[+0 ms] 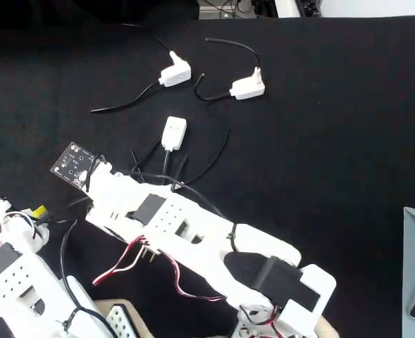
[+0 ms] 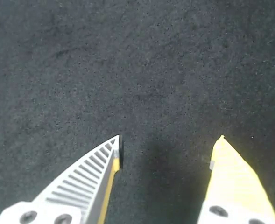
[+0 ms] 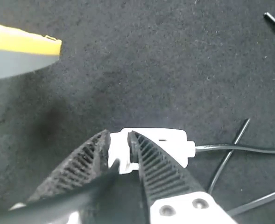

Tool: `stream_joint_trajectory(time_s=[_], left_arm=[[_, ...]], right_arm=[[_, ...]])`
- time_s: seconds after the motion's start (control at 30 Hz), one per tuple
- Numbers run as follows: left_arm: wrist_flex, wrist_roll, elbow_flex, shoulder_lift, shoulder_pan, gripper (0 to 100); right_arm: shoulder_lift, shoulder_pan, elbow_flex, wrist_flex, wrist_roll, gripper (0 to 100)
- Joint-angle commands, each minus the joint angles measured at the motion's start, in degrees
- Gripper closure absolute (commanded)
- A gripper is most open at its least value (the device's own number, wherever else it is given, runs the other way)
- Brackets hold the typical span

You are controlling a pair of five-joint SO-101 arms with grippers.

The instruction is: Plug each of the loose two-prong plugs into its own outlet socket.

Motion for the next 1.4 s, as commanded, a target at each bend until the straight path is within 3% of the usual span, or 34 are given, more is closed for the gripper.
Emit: stream_joint_trajectory(time_s=[0.0, 0.27, 1.37], left_arm=[[-1.1, 0.4, -0.1, -0.7, 0.6, 69], [-0.9, 0.2, -0.1, -0.7, 0.6, 69], [-0.8, 0.0, 0.5, -0.7, 0.6, 69]], right_arm=[[-0.4, 1.0, -3.5, -0.8, 0.4, 98.6], [3.4, 3.6, -3.6, -1.1, 0.4, 98.6], [12.9, 2.7, -3.5, -2.5, 3.5, 98.7]])
